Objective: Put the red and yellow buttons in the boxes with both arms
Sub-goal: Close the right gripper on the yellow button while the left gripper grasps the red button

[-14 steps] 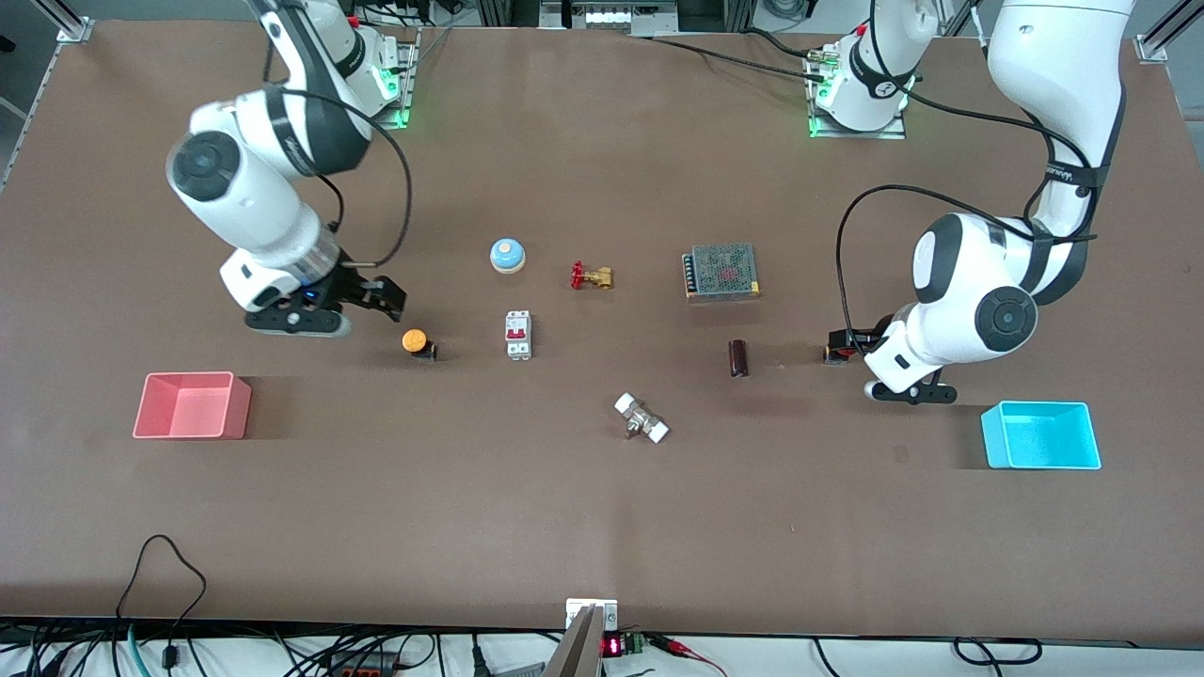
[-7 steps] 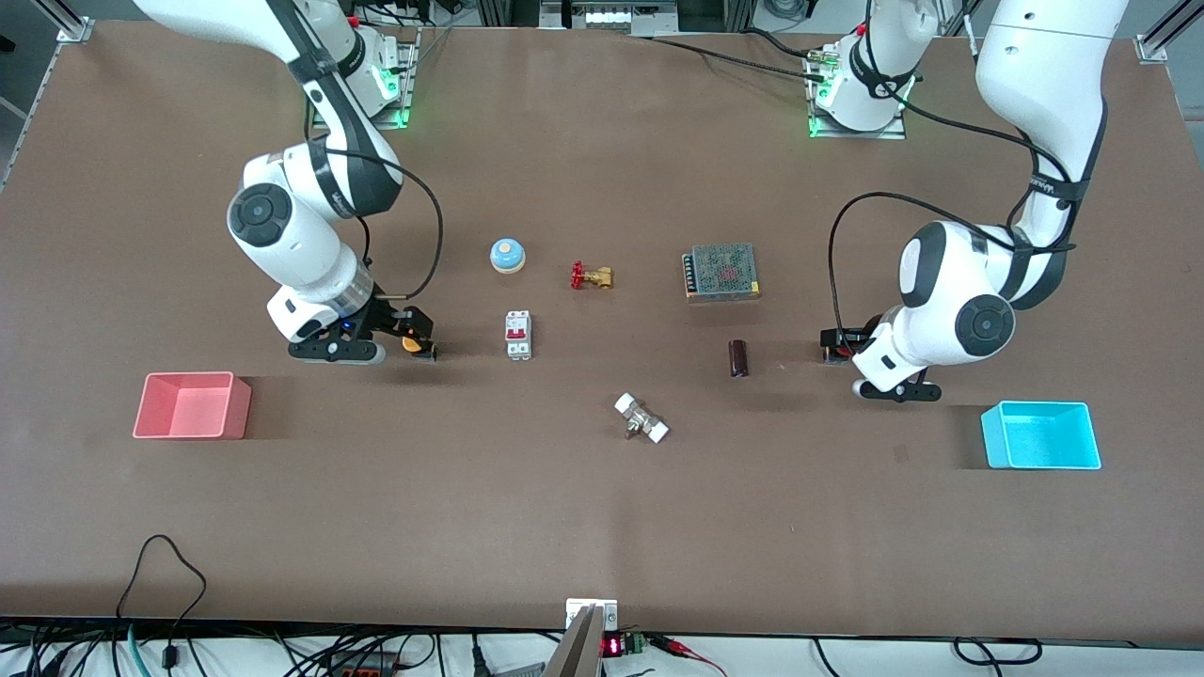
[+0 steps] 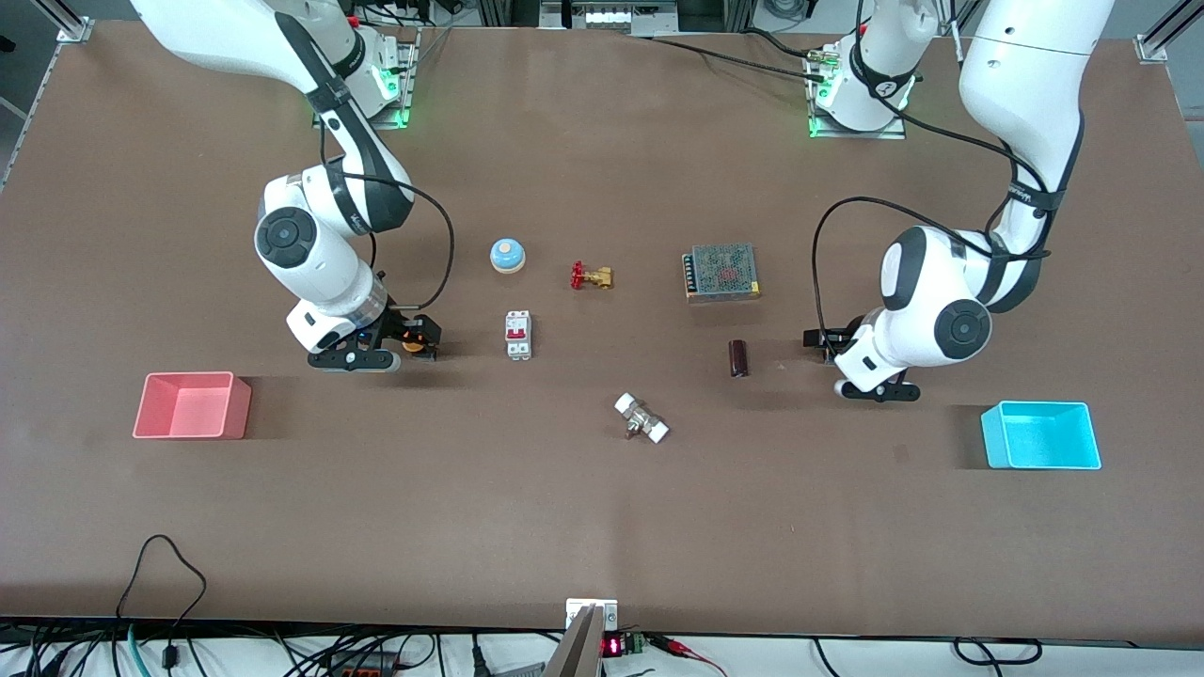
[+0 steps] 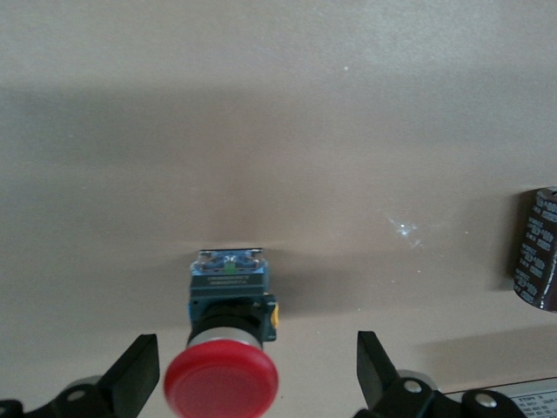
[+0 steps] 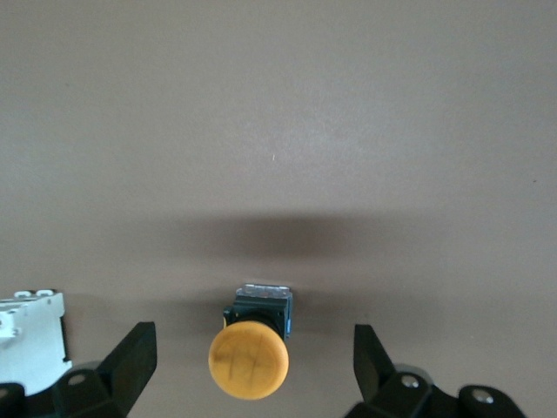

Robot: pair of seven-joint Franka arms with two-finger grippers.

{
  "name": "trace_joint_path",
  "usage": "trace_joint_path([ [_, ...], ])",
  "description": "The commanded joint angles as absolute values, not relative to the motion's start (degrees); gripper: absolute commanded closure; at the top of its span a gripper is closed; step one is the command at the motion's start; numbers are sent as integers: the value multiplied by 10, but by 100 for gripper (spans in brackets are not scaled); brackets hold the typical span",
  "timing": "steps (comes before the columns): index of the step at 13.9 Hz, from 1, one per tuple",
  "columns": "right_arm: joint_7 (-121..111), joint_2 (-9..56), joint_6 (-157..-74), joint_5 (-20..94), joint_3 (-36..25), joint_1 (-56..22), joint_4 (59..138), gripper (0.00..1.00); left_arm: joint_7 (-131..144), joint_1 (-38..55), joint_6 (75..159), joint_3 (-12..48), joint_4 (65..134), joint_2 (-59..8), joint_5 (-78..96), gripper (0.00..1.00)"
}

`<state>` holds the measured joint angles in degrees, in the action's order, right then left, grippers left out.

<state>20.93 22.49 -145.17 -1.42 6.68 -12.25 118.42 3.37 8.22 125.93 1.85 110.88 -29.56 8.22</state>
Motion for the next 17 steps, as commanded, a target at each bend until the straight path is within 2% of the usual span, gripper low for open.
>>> trace_joint_path([
  [1, 210, 229, -1451, -23, 62, -130, 1185, 0, 18, 85, 1269, 15, 1107, -300, 95, 0],
  [4, 209, 236, -1452, -23, 62, -130, 1185, 0, 16, 84, 1274, 15, 1108, -302, 91, 3],
  [5, 209, 239, -1453, -23, 62, -131, 1185, 0, -2, 83, 1274, 15, 1108, -302, 92, 9],
  [7, 209, 246, -1456, -23, 62, -134, 1184, 0, -17, 80, 1277, 15, 1108, -302, 93, 30],
  [8, 209, 247, -1456, -23, 62, -136, 1184, 3, -17, 78, 1279, 15, 1109, -302, 93, 37],
  [11, 208, 247, -1455, -23, 62, -137, 1184, 20, -17, 76, 1281, 15, 1109, -303, 97, 50],
  [15, 208, 247, -1455, -23, 62, -135, 1180, 52, -18, 62, 1280, 15, 1107, -303, 98, 68],
  [17, 207, 247, -1455, -23, 62, -135, 1180, 58, -18, 62, 1279, 14, 1107, -299, 98, 76],
])
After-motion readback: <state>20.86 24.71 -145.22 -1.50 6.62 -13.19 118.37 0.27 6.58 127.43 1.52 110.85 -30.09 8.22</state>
